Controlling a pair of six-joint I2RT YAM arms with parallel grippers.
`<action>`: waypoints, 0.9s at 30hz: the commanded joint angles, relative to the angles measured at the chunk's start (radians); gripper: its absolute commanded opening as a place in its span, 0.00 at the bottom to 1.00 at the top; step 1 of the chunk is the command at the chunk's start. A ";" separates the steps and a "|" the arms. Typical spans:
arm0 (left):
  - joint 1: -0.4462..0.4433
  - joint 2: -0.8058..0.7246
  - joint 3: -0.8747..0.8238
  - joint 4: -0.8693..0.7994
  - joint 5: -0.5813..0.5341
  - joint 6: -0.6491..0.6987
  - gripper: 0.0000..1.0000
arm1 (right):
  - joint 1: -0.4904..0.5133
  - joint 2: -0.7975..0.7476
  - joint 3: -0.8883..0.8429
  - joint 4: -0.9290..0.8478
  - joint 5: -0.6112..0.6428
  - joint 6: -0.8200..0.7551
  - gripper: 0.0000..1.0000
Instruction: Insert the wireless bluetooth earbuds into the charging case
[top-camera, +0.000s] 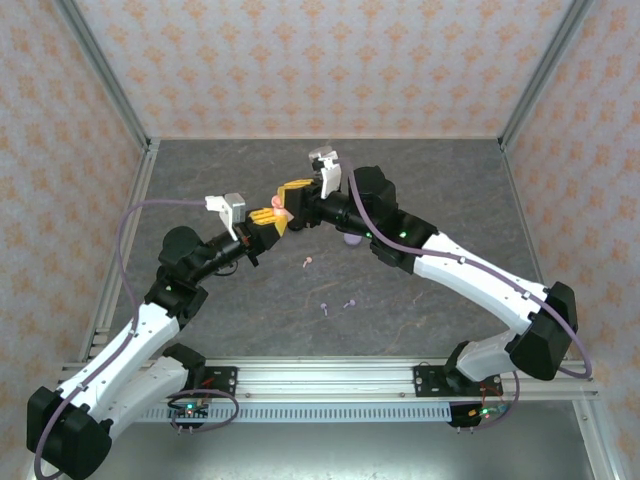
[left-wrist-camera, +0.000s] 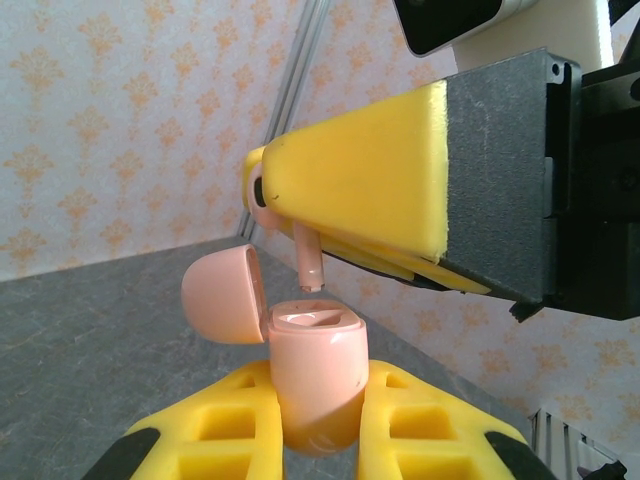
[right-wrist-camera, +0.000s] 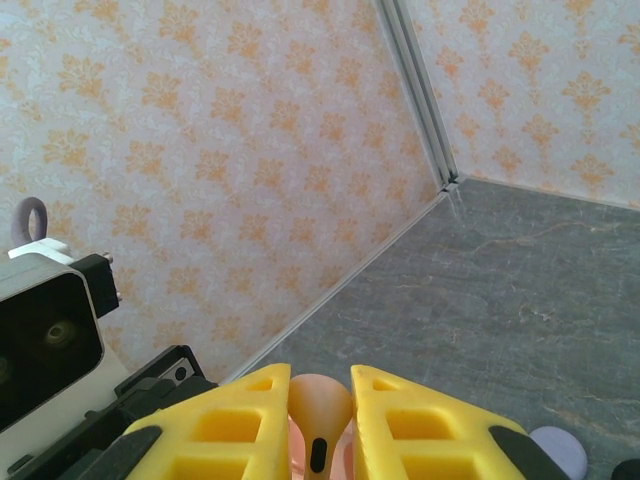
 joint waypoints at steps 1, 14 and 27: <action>-0.007 -0.014 -0.003 0.050 -0.028 -0.016 0.14 | 0.008 0.005 0.004 0.054 -0.030 0.008 0.18; -0.008 -0.017 -0.002 0.058 -0.031 -0.021 0.14 | 0.017 0.009 -0.015 0.057 -0.031 0.019 0.18; -0.008 -0.022 -0.004 0.060 -0.032 -0.024 0.14 | 0.017 0.016 -0.019 0.040 -0.012 0.010 0.18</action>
